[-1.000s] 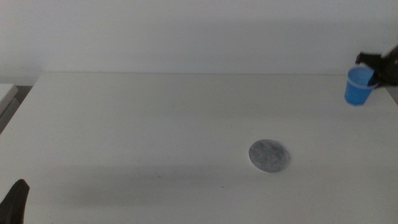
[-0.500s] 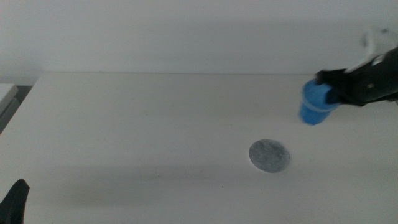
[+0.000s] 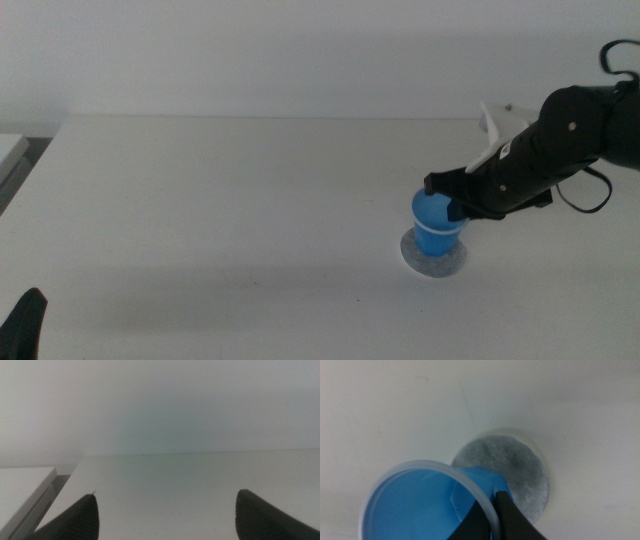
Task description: Place an empty cup on a cup mat.
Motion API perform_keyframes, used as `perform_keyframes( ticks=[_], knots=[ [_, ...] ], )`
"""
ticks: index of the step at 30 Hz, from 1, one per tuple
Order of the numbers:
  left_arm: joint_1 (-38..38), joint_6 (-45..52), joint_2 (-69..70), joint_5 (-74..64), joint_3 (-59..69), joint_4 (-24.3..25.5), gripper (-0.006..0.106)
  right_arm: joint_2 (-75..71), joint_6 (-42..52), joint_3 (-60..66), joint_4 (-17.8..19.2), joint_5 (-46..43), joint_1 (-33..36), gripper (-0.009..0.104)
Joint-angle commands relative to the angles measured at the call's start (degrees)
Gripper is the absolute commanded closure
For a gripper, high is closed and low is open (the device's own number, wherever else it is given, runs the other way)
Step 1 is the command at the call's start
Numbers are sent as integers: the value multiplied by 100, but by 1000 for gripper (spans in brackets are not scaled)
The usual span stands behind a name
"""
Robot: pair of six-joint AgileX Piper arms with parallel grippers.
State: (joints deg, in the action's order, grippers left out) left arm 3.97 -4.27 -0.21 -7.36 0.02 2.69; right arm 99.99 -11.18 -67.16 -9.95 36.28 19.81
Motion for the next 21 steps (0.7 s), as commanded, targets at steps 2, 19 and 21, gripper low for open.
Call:
perform_keyframes(
  ticks=[2,19,21],
  knots=[
    [6,-16,21,74,-2,-13,7,178,56,20,18,-39,14,97],
    [6,-16,21,74,-2,-13,7,389,67,20,277,-282,14,83],
    [6,-16,21,74,-2,-13,7,389,67,20,320,-282,14,79]
  ],
)
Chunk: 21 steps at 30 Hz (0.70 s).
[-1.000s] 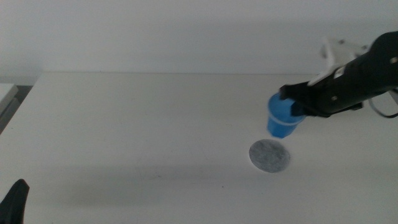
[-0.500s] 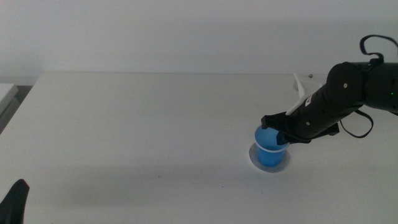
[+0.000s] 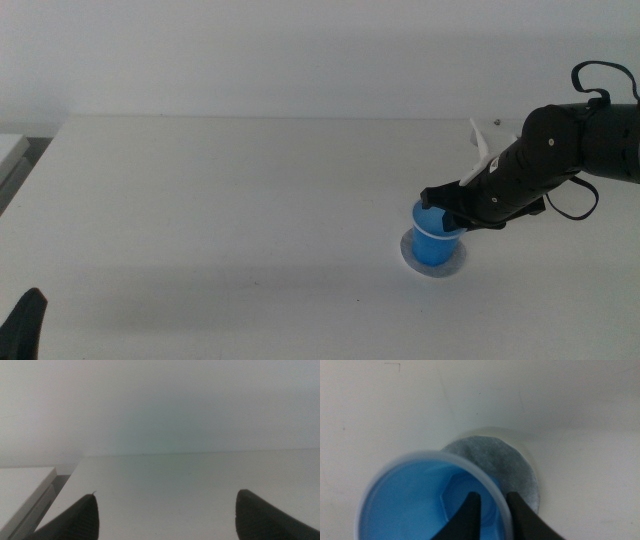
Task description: Place an empty cup on a cup mat.
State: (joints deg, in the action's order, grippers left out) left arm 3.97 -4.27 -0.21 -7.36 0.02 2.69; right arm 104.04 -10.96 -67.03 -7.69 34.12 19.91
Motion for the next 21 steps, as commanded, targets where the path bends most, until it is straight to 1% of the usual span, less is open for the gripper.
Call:
perform_keyframes(
  ticks=[1,4,7,9,11,12,15,19,21],
  knots=[
    [6,-16,21,74,-2,-13,7,-16,46,7,110,-17,5,77],
    [6,-16,21,74,-2,-13,7,-127,46,7,237,152,5,66],
    [6,-16,21,74,-2,-13,7,-386,46,7,258,231,5,40],
    [6,-16,21,74,-2,-13,7,-586,46,7,290,231,5,19],
    [6,-16,21,74,-2,-13,7,-911,46,7,363,221,5,5],
    [6,-16,21,74,-2,-13,7,-1060,46,7,393,235,5,2],
    [6,-16,21,74,-2,-13,7,-1728,1,7,531,486,5,2],
    [6,-16,21,74,-2,-13,7,-2743,-11,16,814,952,5,2],
    [6,-16,21,74,-2,-13,7,-3184,-11,93,884,979,5,2]
  ],
)
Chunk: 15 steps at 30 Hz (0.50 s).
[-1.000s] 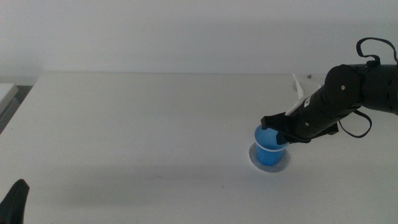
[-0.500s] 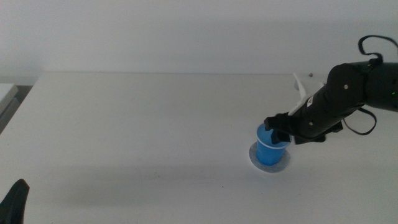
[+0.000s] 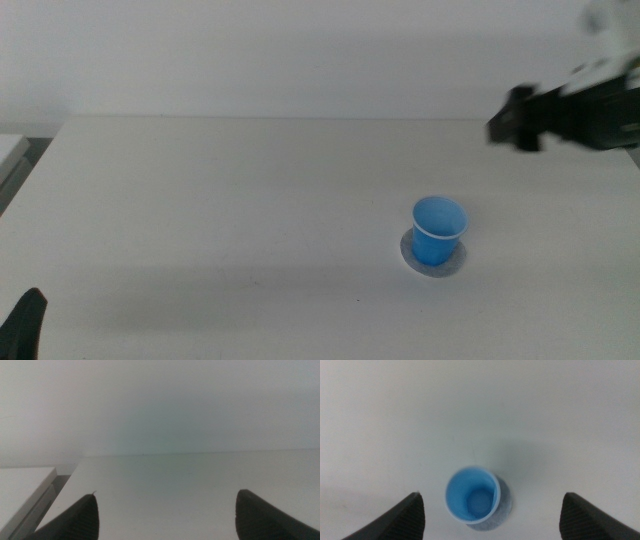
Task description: Place an empty cup on a cup mat.
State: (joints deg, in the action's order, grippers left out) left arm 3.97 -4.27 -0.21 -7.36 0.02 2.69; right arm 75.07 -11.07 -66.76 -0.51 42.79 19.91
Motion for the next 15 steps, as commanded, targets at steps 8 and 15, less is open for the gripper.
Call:
perform_keyframes(
  ticks=[8,15],
  knots=[
    [6,-16,21,74,-2,-13,7,-2647,-89,1537,515,-542,-269,2],
    [6,-16,21,74,-2,-13,7,-4432,-502,3333,947,-1000,-438,2]
  ],
)
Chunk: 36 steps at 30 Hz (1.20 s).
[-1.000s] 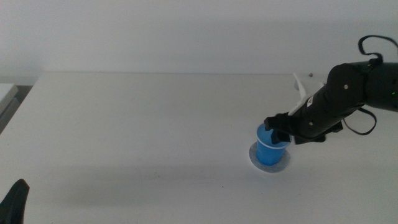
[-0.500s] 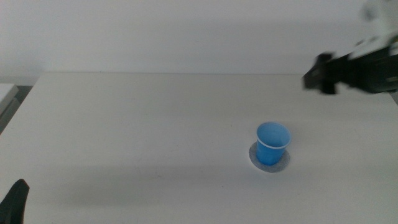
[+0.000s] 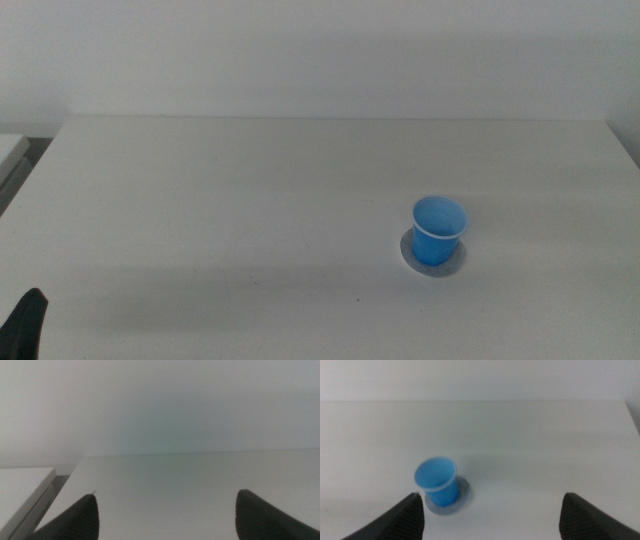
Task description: Place an empty cup on a cup mat.
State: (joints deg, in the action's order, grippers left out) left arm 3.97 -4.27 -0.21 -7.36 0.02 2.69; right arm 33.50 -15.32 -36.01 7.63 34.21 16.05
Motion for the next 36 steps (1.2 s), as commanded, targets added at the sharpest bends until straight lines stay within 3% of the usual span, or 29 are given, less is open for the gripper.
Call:
perform_keyframes(
  ticks=[1,4,11,23,36],
  knots=[
    [6,-16,21,74,-2,-13,7,-474,-77,466,133,-156,-54,2],
    [6,-16,21,74,-2,-13,7,-987,-118,999,133,-366,-54,2],
    [6,-16,21,74,-2,-13,7,-1787,-82,2289,82,-1859,-54,2],
    [6,-16,21,74,-2,-13,7,-3042,-82,3593,40,-1900,-54,2],
    [6,-16,21,74,-2,-13,7,-3350,-82,3601,131,-1591,-54,2]
  ],
)
